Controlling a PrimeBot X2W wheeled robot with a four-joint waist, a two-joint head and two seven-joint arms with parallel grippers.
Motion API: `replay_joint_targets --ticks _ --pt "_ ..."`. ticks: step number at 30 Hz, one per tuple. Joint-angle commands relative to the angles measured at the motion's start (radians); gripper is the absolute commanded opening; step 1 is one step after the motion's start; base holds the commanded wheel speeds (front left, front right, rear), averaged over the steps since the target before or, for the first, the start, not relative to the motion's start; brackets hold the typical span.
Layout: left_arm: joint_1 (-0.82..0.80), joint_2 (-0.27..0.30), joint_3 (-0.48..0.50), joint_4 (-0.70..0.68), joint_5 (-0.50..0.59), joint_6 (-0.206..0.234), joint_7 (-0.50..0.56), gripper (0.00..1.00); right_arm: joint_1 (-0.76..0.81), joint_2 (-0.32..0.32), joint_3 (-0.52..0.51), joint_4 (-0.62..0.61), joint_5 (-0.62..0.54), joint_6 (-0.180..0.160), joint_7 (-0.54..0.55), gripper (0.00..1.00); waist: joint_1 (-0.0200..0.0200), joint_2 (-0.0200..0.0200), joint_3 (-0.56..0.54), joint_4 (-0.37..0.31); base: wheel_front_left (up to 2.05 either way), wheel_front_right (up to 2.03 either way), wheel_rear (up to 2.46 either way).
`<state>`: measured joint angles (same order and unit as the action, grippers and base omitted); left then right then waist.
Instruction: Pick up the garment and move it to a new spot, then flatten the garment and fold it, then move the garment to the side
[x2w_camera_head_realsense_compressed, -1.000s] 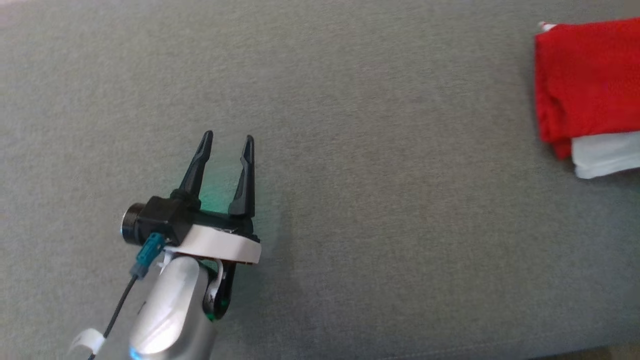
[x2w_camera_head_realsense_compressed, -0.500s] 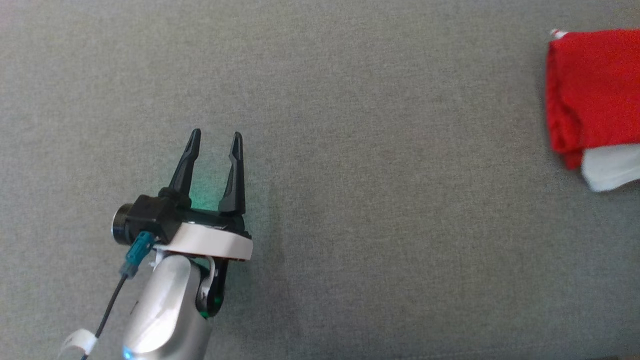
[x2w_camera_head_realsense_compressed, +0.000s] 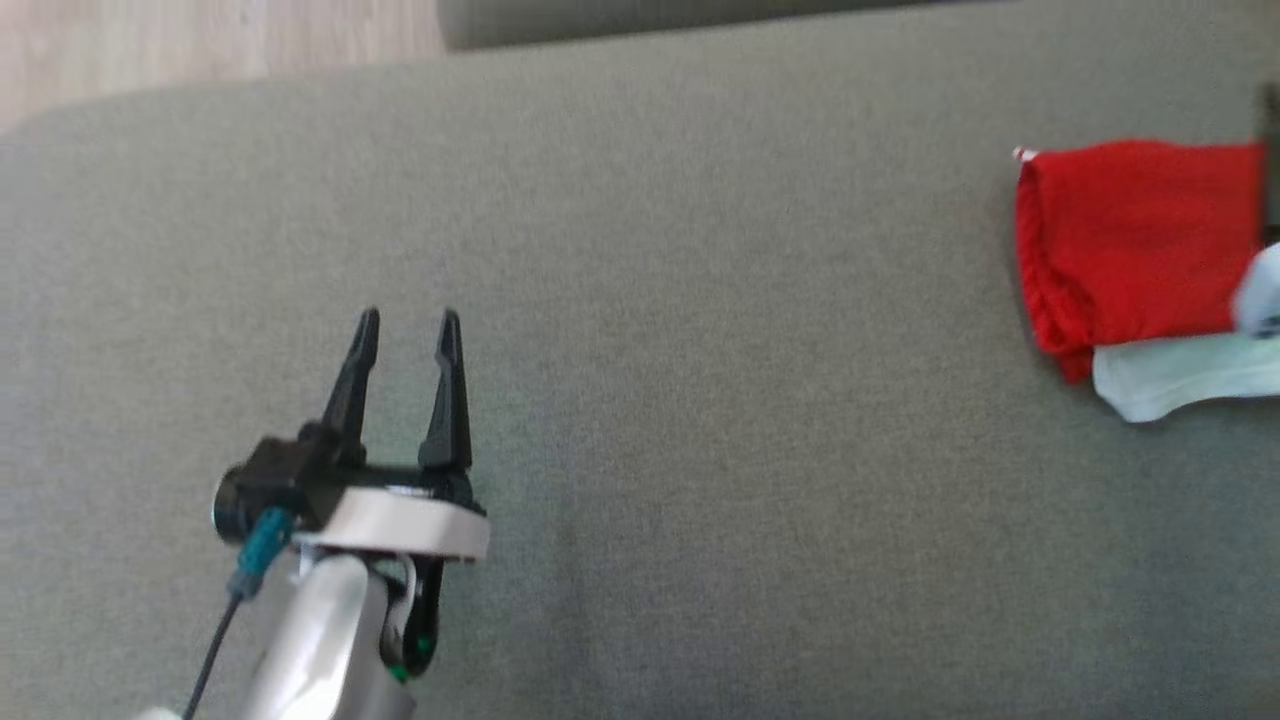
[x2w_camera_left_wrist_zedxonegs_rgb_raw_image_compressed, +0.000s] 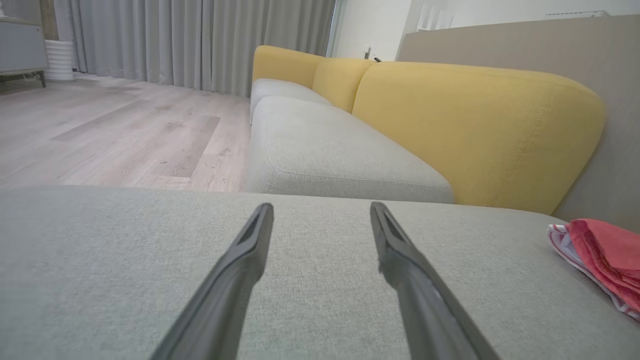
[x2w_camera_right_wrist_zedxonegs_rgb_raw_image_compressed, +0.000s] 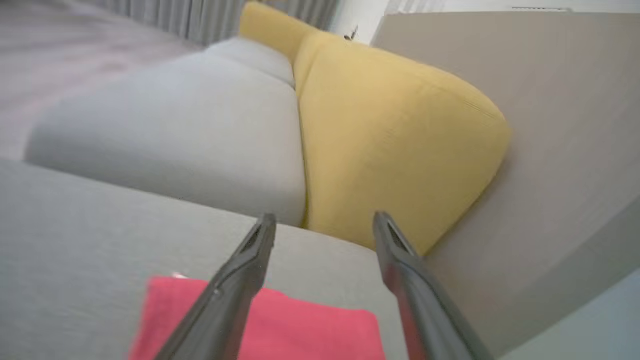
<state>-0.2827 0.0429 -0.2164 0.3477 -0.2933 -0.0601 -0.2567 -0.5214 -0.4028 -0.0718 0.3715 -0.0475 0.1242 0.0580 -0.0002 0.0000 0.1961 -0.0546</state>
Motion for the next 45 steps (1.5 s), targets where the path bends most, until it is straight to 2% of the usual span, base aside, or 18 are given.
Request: replay_joint_targets --ticks 1,6,10,14,19,26,37,40,45 --pt "-0.005 0.007 0.042 -0.040 -0.003 0.008 -0.005 1.00 0.014 0.009 0.014 -0.054 0.032 0.007 -0.018 1.00 0.0002 0.0000 -0.044 0.009 0.00 0.00 0.00" --pt "0.033 0.007 0.054 -0.068 0.005 0.022 -0.005 1.00 0.074 0.148 0.015 -0.163 0.127 0.007 -0.067 1.00 0.0002 0.0000 -0.093 0.029 0.00 0.00 0.00" --pt "0.060 0.007 0.065 -0.084 0.005 0.036 -0.005 1.00 0.143 0.277 0.022 -0.209 0.154 0.007 -0.123 1.00 0.0002 0.0000 -0.122 0.047 0.00 0.00 0.00" --pt "0.089 0.007 0.063 -0.087 0.003 0.041 -0.005 1.00 0.227 0.338 0.048 -0.189 0.162 0.007 -0.194 1.00 0.0002 0.0000 -0.144 0.059 0.00 0.00 0.00" --pt "0.122 0.007 0.069 -0.091 -0.034 0.067 -0.005 1.00 0.329 0.352 0.086 -0.111 0.213 0.007 -0.284 1.00 0.0002 0.0000 -0.175 0.073 0.00 0.00 0.00" --pt "0.149 0.007 0.073 -0.091 -0.031 0.072 -0.005 1.00 0.385 0.352 0.118 -0.055 0.233 0.007 -0.316 1.00 0.0002 0.0000 -0.185 0.075 0.00 0.00 0.00" --pt "0.169 0.007 0.078 -0.090 -0.073 0.068 -0.005 1.00 0.394 0.352 0.115 -0.075 0.238 0.007 -0.320 1.00 0.0002 0.0000 -0.188 0.065 0.00 0.00 0.00" --pt "0.169 0.007 0.084 -0.095 -0.121 0.061 -0.005 1.00 0.394 0.352 0.110 -0.075 0.271 0.007 -0.320 1.00 0.0002 0.0000 -0.185 0.062 0.00 0.00 0.00" --pt "0.170 0.007 0.092 -0.096 -0.130 0.073 -0.005 1.00 0.388 0.352 0.116 -0.071 0.286 0.007 -0.320 1.00 0.0002 0.0000 -0.187 0.059 0.00 0.00 0.00"
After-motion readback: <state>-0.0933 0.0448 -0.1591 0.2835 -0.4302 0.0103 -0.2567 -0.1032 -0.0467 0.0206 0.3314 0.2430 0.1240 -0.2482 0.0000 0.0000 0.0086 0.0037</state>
